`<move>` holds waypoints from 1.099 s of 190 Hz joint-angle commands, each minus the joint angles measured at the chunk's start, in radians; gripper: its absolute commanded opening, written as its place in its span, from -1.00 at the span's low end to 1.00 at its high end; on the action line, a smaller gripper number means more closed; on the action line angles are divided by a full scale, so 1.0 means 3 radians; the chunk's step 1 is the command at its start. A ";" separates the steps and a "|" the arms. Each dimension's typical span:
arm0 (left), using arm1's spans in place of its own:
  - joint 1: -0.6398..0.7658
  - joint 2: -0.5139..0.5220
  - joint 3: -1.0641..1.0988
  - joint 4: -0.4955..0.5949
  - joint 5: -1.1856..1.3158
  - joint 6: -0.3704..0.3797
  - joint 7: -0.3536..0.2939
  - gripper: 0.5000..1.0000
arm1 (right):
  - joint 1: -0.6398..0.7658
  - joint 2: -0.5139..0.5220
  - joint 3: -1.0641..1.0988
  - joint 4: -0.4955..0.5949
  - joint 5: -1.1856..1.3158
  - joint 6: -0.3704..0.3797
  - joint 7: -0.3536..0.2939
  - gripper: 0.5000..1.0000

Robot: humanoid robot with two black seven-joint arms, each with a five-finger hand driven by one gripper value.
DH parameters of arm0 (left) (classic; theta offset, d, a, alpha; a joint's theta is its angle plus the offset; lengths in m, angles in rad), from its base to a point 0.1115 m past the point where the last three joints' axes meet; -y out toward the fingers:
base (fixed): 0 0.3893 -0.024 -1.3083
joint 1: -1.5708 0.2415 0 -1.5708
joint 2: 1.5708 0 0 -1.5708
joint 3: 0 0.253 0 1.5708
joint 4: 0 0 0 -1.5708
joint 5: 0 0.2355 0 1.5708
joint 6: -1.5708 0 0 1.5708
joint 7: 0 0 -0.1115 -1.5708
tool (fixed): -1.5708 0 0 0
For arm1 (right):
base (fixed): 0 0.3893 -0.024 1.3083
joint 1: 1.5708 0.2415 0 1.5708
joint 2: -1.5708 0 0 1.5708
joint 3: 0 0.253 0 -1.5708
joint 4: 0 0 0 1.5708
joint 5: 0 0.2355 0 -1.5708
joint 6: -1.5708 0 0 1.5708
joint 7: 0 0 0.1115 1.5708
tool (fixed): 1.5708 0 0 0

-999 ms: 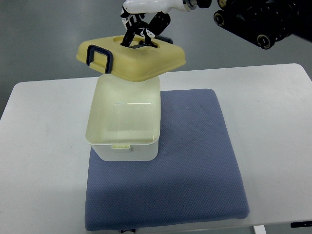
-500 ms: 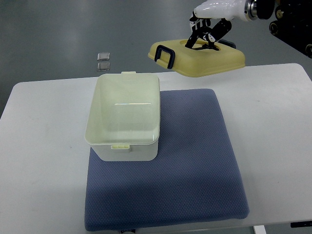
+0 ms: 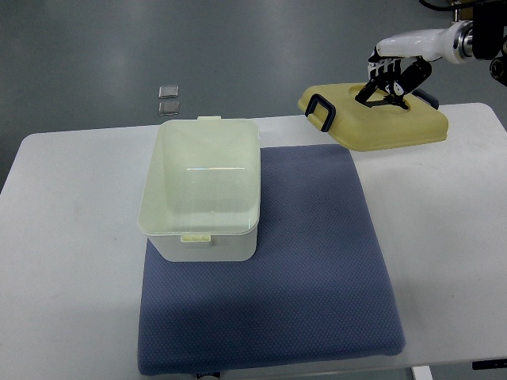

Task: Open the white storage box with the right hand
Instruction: 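Lower the held lid onto the cushion beside the box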

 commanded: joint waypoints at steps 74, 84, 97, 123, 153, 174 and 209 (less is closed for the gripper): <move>0.0000 0.0000 0.0001 0.0000 0.0004 -0.0003 0.0000 1.00 | -0.0444 0.0112 0.0020 0.0000 0.0339 0.0200 -0.0378 -1.00; 0.0000 0.0000 0.0001 0.0000 -0.0001 0.0002 0.0000 1.00 | -0.0459 0.0148 0.0020 0.0000 0.0360 0.0205 -0.0388 -1.00; 0.0000 0.0000 0.0001 0.0000 -0.0001 0.0002 0.0000 1.00 | -0.0469 0.0183 0.0020 0.0000 0.0457 0.0205 -0.0419 -1.00; 0.0000 0.0000 -0.0004 0.0000 -0.0001 0.0002 0.0000 1.00 | -0.0479 0.0281 0.0020 0.0010 0.0753 0.0225 -0.0475 -1.00; 0.0000 0.0000 -0.0004 0.0000 -0.0001 0.0002 0.0000 1.00 | -0.0479 0.0362 0.0015 0.0015 0.0825 0.0241 -0.0516 -1.00; 0.0000 0.0000 0.0001 0.0000 -0.0001 0.0002 0.0000 1.00 | -0.0495 0.0383 0.0005 0.0035 0.0820 0.0241 -0.0521 -1.00; 0.0000 0.0000 -0.0004 0.0000 -0.0001 0.0002 0.0000 1.00 | -0.0607 0.0424 -0.0005 0.0046 0.0799 0.0225 -0.0521 -1.00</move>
